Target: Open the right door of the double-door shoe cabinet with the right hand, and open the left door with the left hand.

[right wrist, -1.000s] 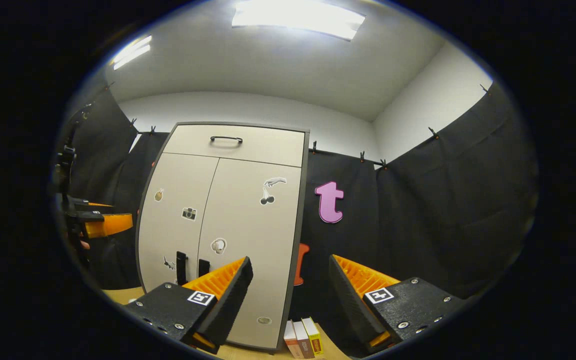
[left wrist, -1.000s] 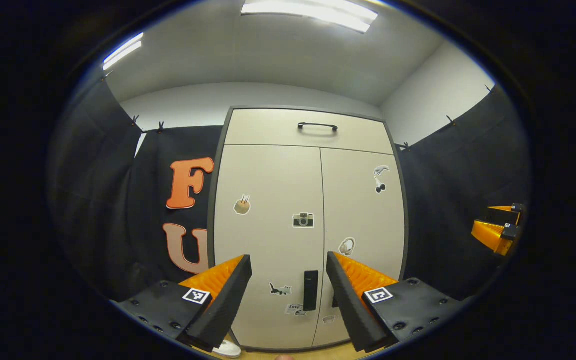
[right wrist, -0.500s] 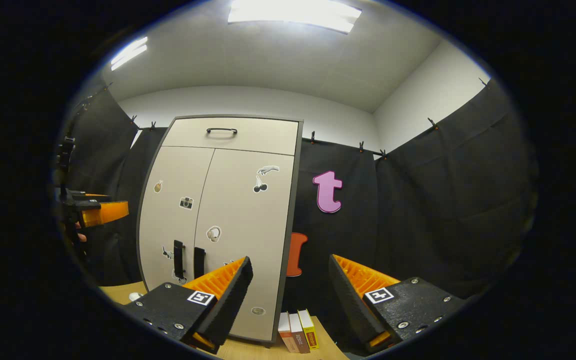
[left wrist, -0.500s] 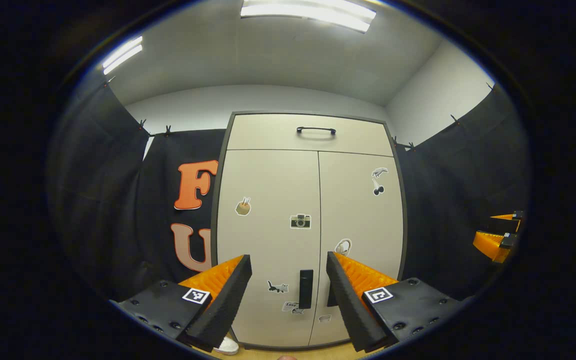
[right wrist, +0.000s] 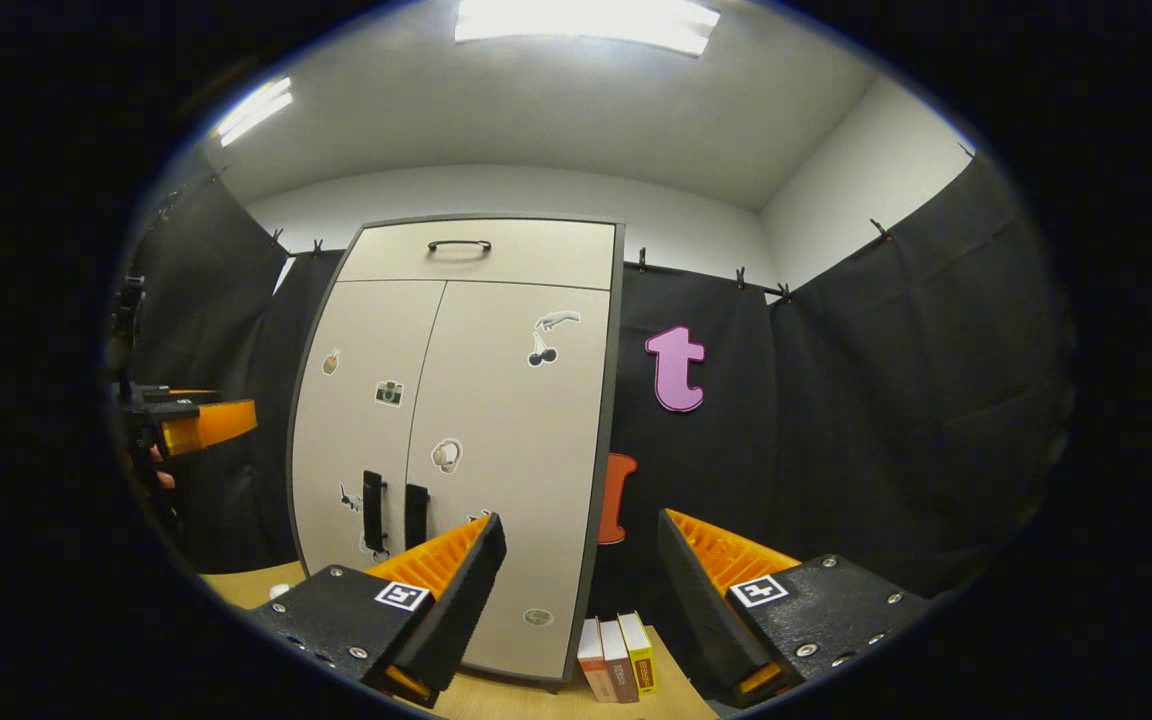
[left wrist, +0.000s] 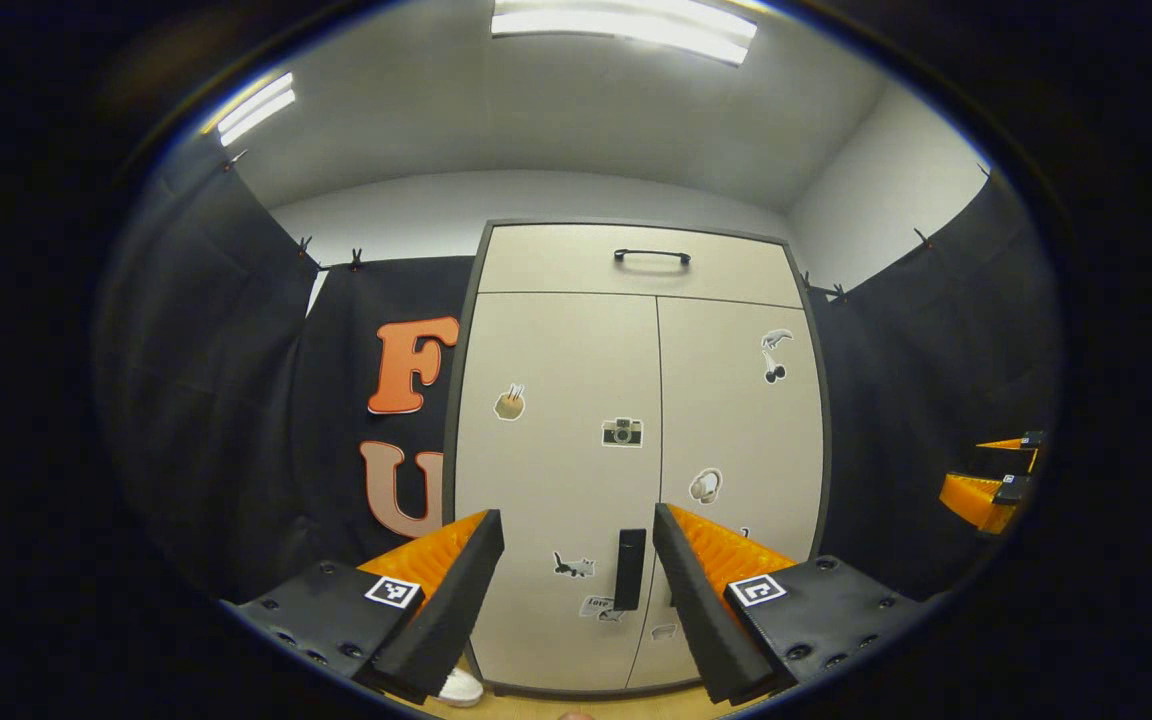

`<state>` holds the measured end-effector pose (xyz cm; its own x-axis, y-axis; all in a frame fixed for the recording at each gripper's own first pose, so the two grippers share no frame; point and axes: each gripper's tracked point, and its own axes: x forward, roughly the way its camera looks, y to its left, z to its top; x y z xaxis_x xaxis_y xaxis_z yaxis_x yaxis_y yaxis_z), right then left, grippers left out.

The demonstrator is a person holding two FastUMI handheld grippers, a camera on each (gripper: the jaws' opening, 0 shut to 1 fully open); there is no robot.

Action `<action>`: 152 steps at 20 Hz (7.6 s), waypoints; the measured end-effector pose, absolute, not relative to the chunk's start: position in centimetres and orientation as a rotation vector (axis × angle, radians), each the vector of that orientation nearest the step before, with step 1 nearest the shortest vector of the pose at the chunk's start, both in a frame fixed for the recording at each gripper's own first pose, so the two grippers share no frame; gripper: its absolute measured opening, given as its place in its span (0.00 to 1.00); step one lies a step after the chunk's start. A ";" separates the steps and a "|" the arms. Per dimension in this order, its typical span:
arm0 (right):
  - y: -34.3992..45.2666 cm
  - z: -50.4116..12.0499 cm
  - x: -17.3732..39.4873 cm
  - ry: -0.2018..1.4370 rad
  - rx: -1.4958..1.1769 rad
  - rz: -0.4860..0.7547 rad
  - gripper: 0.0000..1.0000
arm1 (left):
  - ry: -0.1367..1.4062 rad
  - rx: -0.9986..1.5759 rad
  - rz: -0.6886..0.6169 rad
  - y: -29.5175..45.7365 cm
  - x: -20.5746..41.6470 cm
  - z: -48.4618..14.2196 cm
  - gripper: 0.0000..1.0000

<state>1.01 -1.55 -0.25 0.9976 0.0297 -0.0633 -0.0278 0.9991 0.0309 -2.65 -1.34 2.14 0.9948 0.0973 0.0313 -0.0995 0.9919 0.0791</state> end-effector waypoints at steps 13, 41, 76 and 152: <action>10.5 -4.8 8.2 0.154 0.033 0.038 0.94 | -0.049 0.079 0.057 9.1 2.6 -0.7 0.96; 21.4 -16.2 19.7 0.465 0.213 0.098 0.31 | 0.099 0.000 0.102 16.5 6.2 -7.9 0.96; 18.2 -13.9 12.9 0.455 0.268 0.266 0.21 | 0.115 0.006 0.088 7.3 4.6 -6.9 0.96; 10.2 -11.6 4.0 0.356 0.256 0.130 0.77 | 0.355 0.018 0.079 -4.4 12.7 -18.7 0.30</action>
<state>4.04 10.17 -11.59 0.9295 0.1700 -0.3273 -0.0805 0.9595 0.2699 12.68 -4.39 -18.70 0.9347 0.0808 -0.3462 -0.0745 0.9967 0.0315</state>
